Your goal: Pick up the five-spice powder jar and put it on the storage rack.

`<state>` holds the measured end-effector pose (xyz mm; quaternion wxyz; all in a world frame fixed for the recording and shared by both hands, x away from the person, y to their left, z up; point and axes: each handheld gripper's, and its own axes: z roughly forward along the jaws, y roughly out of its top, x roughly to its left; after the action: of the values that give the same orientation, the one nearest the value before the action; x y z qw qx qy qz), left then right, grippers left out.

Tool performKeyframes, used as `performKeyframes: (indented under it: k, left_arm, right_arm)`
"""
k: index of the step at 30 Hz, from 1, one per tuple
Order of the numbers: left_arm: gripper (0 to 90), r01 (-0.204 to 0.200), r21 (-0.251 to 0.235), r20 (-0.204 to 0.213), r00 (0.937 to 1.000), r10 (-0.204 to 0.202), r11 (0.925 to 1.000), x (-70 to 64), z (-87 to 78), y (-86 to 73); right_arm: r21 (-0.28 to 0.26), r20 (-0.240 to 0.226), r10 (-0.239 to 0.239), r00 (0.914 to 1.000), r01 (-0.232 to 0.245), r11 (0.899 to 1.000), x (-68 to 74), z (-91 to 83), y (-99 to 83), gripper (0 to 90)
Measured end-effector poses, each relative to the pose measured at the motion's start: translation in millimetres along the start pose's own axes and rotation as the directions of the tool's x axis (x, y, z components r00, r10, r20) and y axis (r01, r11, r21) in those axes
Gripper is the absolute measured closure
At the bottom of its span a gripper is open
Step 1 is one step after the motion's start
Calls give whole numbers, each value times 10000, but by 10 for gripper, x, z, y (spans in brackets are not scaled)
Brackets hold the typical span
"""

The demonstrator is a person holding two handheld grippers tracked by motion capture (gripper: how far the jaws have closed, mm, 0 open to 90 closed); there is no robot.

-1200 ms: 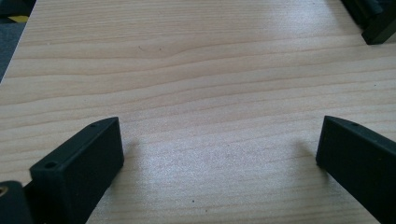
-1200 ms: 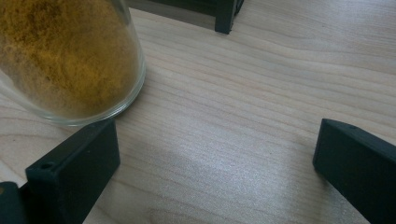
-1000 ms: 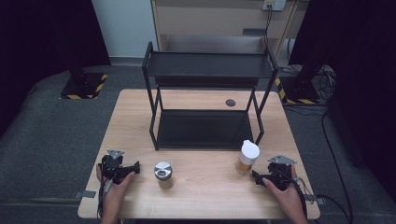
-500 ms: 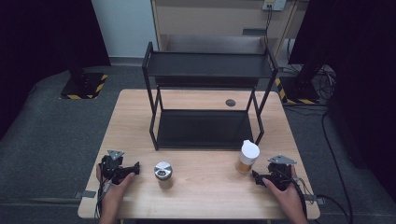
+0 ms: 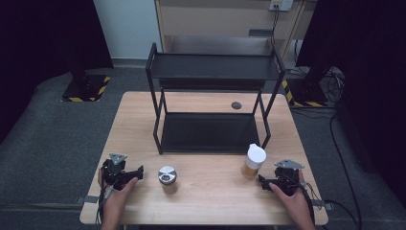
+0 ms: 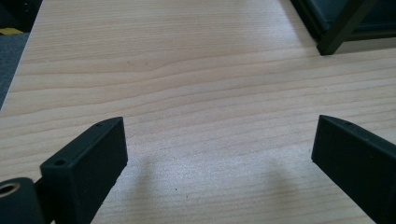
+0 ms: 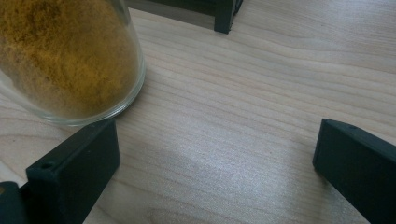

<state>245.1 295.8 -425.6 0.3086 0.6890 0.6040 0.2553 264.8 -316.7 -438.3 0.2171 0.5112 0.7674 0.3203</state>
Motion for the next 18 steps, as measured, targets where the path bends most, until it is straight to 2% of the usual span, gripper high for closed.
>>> performKeyframes:
  k: [5,8,13,18]
  left_arm:
    - [23,104,-133,81,9999,-103,9999,9,-85,-2]
    - [23,13,-146,26,10000,-13,9999,-7,-126,6]
    - [24,8,-250,157,9999,-4,9997,-28,-192,29]
    - [23,-171,-447,296,9994,184,9989,-73,-279,74]
  right_arm:
    - [0,-1,-1,10000,1,10000,0,0,0,15]
    - [2,-1,4,10000,-4,10000,0,0,0,15]
    - [-1,-1,0,10000,0,10000,0,0,0,15]
    - [1,-2,1,10000,-1,10000,-1,0,0,15]
